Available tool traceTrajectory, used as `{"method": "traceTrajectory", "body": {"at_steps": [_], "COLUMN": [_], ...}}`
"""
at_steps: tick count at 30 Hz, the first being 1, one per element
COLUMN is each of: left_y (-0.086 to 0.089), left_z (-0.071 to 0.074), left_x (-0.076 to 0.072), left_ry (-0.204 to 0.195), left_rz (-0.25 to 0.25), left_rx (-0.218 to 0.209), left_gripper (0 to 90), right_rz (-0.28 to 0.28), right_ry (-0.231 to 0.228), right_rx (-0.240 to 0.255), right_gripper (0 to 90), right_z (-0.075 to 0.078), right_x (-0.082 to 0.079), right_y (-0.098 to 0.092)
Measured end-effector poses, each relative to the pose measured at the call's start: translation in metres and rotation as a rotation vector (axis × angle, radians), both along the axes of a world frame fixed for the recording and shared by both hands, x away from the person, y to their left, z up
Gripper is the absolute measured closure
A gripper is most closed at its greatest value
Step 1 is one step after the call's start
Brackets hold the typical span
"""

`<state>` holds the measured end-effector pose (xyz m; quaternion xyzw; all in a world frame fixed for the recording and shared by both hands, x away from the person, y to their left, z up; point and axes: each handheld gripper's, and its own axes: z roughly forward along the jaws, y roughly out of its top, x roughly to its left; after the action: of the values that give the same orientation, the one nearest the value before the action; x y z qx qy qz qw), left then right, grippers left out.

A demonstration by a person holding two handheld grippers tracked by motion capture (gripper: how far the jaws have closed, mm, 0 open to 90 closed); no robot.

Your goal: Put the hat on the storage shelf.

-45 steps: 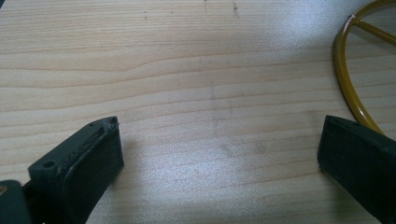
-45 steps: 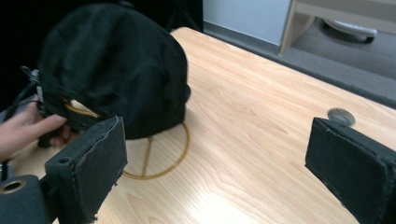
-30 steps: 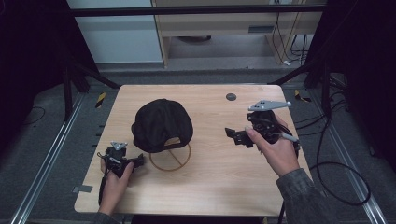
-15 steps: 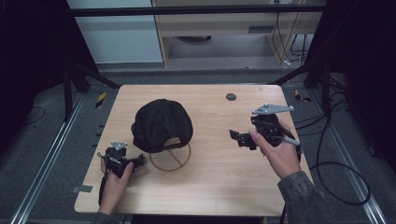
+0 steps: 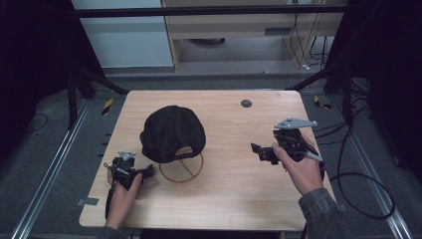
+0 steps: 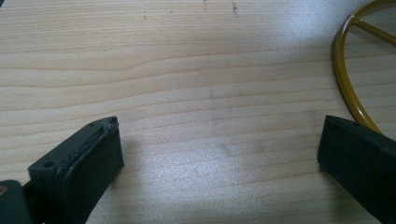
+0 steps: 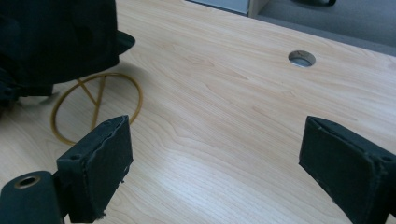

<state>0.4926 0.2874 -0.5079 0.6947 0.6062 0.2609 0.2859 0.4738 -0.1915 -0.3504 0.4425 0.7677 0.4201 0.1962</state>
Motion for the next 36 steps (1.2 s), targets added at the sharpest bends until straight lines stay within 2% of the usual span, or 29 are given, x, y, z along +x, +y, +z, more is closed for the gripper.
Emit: {"method": "traceTrajectory", "body": {"at_steps": [8,17,23,28,36], "left_y": [0.000,0.000,0.000,0.000,0.000], "left_z": [0.000,0.000,0.000,0.000,0.000], "left_x": [0.000,0.000,0.000,0.000,0.000], "left_ry": [0.000,0.000,0.000,0.000,0.000], "left_rz": [0.000,0.000,0.000,0.000,-0.001], "left_rx": [0.000,0.000,0.000,0.000,0.000], "left_gripper": [0.0,0.0,0.0,0.0,0.0], "right_rz": [-0.020,-0.006,0.000,0.002,0.026], "right_ry": [0.023,0.046,0.071,0.099,0.139], "right_rx": [0.002,-0.031,-0.036,-0.024,-0.032], "right_gripper": [9.9,9.9,9.9,9.9,9.9], "right_z": [-0.023,-0.048,-0.062,-0.080,-0.107], "right_x": [-0.002,-0.003,-0.006,-0.008,-0.012], "right_y": [-0.005,-0.002,0.002,0.006,0.021]}}
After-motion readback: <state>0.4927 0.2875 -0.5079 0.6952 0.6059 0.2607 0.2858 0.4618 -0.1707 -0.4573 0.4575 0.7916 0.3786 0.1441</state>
